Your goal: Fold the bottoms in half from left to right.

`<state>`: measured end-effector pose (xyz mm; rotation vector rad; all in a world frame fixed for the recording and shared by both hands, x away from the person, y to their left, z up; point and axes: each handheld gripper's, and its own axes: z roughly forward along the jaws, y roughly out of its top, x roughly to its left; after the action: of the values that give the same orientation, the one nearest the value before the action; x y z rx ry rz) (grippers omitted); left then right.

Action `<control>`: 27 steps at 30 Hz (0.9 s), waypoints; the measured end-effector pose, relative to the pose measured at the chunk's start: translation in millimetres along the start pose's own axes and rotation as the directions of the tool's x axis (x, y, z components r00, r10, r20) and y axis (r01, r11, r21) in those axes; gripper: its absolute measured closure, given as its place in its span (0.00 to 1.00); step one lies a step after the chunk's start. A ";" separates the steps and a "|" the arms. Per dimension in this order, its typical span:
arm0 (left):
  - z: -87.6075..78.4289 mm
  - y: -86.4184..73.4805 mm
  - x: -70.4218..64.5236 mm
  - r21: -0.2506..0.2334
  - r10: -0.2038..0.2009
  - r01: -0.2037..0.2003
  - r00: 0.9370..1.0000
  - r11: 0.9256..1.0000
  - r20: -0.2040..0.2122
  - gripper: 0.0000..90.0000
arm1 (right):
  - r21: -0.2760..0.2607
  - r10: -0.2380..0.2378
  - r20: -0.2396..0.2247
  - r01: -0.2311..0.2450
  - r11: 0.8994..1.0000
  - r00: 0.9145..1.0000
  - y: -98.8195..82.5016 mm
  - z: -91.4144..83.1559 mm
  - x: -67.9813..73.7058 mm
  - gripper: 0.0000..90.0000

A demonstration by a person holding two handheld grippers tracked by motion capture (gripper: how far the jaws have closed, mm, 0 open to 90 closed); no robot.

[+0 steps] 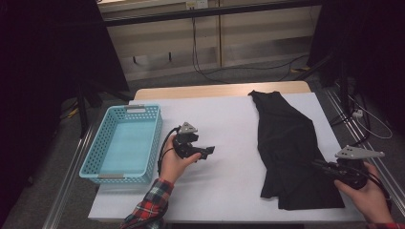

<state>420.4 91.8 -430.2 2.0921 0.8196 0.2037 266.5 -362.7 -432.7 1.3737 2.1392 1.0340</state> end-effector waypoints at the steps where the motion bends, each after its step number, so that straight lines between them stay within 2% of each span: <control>1: 0.0 0.0 0.0 0.000 0.000 0.000 1.000 1.000 0.000 0.18 | 0.000 0.000 0.000 0.000 1.000 1.000 0.0 0.0 0.0 0.87; 2: 0.2 0.5 -0.6 0.005 0.004 -0.004 1.000 1.000 -0.001 0.18 | -0.007 -0.009 -0.002 0.009 1.000 1.000 4.3 2.2 7.3 0.82; 5: 0.6 0.6 -1.8 0.003 0.010 -0.010 1.000 1.000 -0.003 0.18 | -0.003 -0.033 -0.047 0.033 0.999 0.998 13.3 11.4 21.4 0.78; 6: 0.6 0.6 -1.8 0.003 0.010 -0.010 1.000 1.000 -0.003 0.18 | -0.003 -0.033 -0.047 0.033 0.999 0.998 13.3 11.4 21.4 0.78; 7: 0.2 0.1 -1.1 0.010 0.012 -0.012 1.000 1.000 -0.004 0.18 | 0.003 -0.038 -0.074 0.038 0.999 0.997 17.8 19.8 31.2 0.74; 8: 0.2 0.1 -1.1 0.010 0.012 -0.012 1.000 1.000 -0.004 0.18 | 0.003 -0.038 -0.074 0.038 0.999 0.997 17.8 19.8 31.2 0.74; 9: 1.1 -0.9 -0.9 0.007 0.006 -0.006 1.000 1.000 -0.006 0.18 | 0.012 -0.056 -0.101 0.057 0.998 0.993 21.1 27.6 39.8 0.72; 11: 1.3 -1.3 -0.8 0.012 0.004 -0.004 1.000 1.000 -0.004 0.18 | 0.019 -0.065 -0.115 0.067 0.998 0.991 21.9 30.7 43.4 0.72; 12: 1.5 -1.5 -0.9 0.015 0.006 -0.005 1.000 1.000 -0.004 0.18 | 0.031 -0.074 -0.143 0.079 0.996 0.987 21.2 35.0 49.1 0.70; 15: 1.7 -1.1 -1.1 0.021 0.013 -0.013 1.000 1.000 -0.004 0.18 | 0.058 -0.068 -0.149 0.077 0.995 0.986 16.8 39.0 53.1 0.69; 17: 2.1 -0.7 -1.2 0.024 0.017 -0.017 1.000 1.000 -0.003 0.18 | 0.082 -0.081 -0.147 0.094 0.992 0.986 11.7 43.2 54.9 0.69; 18: 2.5 -0.5 -1.4 0.021 0.012 -0.012 1.000 1.000 -0.001 0.18 | 0.069 -0.090 -0.146 0.101 0.992 0.985 9.7 44.5 55.6 0.71; 20: 3.4 0.0 -2.0 0.015 0.008 -0.008 1.000 1.000 0.002 0.18 | 0.075 -0.111 -0.124 0.121 0.990 0.986 9.9 43.1 56.5 0.84; 23: 3.1 -0.3 -1.7 0.022 0.008 -0.008 1.000 1.000 0.002 0.18 | 0.083 -0.119 -0.112 0.129 0.988 0.986 10.7 40.5 56.2 0.89; 24: 2.6 -0.2 -0.4 0.026 0.014 -0.014 1.000 1.000 -0.002 0.18 | 0.075 -0.116 -0.116 0.125 0.989 0.986 11.0 39.0 55.2 0.92; 27: 1.1 -0.7 2.7 0.023 0.000 0.000 1.000 1.000 -0.006 0.18 | 0.054 -0.101 -0.129 0.109 0.993 0.986 10.3 31.5 51.4 0.98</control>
<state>422.6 93.1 -431.9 2.1142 0.8288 0.2011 271.0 -302.4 -442.2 1.2372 2.3256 1.0481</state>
